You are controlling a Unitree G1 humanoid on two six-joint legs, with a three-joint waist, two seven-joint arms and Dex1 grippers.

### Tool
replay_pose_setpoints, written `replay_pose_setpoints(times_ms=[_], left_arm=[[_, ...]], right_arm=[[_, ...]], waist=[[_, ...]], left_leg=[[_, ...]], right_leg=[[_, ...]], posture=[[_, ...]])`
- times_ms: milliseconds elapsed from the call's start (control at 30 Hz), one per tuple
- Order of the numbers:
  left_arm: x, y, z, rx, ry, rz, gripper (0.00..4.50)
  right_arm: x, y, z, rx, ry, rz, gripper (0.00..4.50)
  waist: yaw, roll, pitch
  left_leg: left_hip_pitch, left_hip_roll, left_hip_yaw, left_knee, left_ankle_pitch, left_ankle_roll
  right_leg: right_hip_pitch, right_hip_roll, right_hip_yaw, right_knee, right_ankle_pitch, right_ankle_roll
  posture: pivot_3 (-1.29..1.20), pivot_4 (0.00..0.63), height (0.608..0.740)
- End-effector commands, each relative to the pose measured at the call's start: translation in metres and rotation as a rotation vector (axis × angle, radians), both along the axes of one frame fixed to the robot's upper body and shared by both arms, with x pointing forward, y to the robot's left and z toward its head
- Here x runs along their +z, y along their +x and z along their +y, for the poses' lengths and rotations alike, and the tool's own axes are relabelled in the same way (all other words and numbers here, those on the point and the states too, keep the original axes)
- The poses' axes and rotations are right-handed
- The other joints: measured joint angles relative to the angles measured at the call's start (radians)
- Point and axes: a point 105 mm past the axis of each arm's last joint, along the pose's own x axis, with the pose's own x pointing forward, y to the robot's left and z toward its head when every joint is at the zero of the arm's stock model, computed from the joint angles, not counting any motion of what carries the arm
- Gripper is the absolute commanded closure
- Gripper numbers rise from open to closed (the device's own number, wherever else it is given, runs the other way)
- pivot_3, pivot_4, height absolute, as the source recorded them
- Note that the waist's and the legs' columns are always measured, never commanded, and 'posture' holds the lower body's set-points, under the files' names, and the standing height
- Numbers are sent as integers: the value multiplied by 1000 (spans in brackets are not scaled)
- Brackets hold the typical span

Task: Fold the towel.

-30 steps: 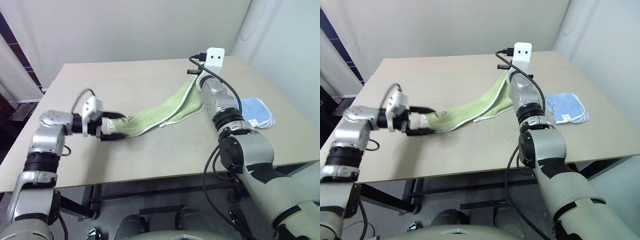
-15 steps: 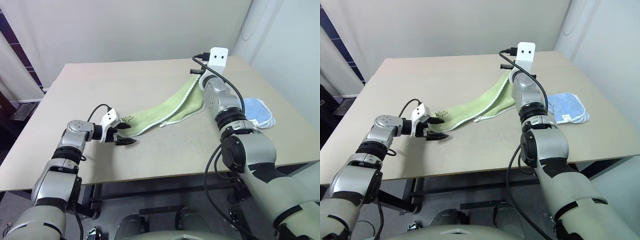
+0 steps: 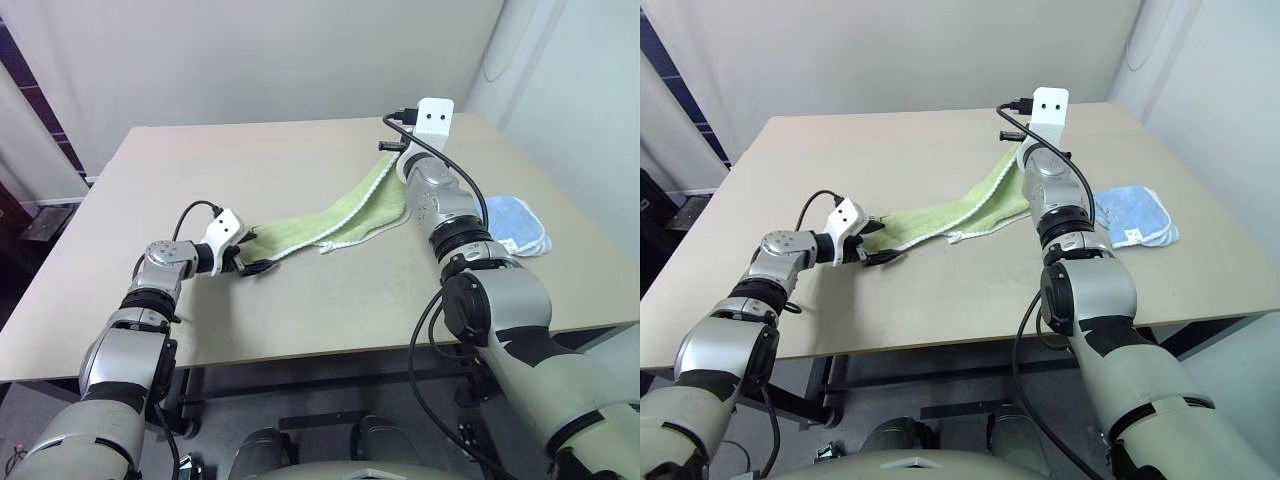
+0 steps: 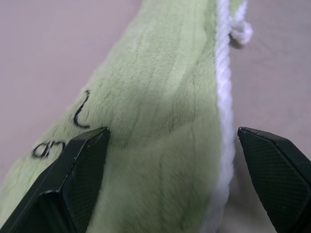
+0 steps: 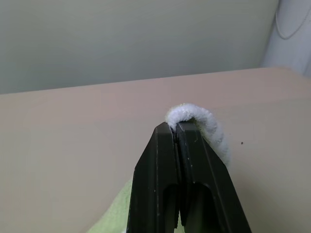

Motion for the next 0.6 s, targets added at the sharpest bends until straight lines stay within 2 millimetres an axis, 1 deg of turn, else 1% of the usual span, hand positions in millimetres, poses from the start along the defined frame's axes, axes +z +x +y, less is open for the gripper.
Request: replay_pose_setpoints(times_ms=[33, 100, 233, 267, 367, 467, 600], left_arm=[[19, 5, 3, -2, -31, -73, 38], [21, 2, 4, -20, -53, -67, 38], [11, -15, 13, -125, 5, -10, 38], [9, -17, 16, -129, 30, -8, 38], [1, -17, 25, -115, 145, -32, 38], [-5, -17, 27, -123, 230, -56, 38], [-7, -13, 19, -118, 222, -62, 38]], right_arm=[[22, 0, 2, 4, -1, -77, 4500], [22, 0, 2, 5, 0, -78, 4500], [20, 0, 1, 1, 3, -72, 4500], [20, 0, 0, 1, 3, -72, 4500], [20, 0, 1, 1, 0, -74, 4500], [20, 0, 1, -1, 0, -73, 4500], [20, 0, 1, -3, 0, -72, 4500]], waist=[[1, 0, 0], [1, 0, 0], [-1, 0, 0], [-1, 0, 0], [1, 0, 0], [4, 0, 0], [5, 0, 0]], left_leg=[[0, 0, 0, 0, 0, 0], [0, 0, 0, 0, 0, 0], [0, 0, 0, 0, 0, 0], [0, 0, 0, 0, 0, 0], [0, 0, 0, 0, 0, 0], [0, 0, 0, 0, 0, 0], [1, 0, 0, 1, 0, 0]], right_leg=[[0, 0, 0, 0, 0, 0], [0, 0, 0, 0, 0, 0], [0, 0, 0, 0, 0, 0], [0, 0, 0, 0, 0, 0], [0, 0, 0, 0, 0, 0], [0, -1, 0, 0, 0, 0], [2, -1, 0, 0, 0, 0]], posture=[[0, 0, 740], [0, 0, 740], [0, 0, 740], [0, 0, 740], [0, 0, 740], [0, 0, 740], [0, 0, 740]])
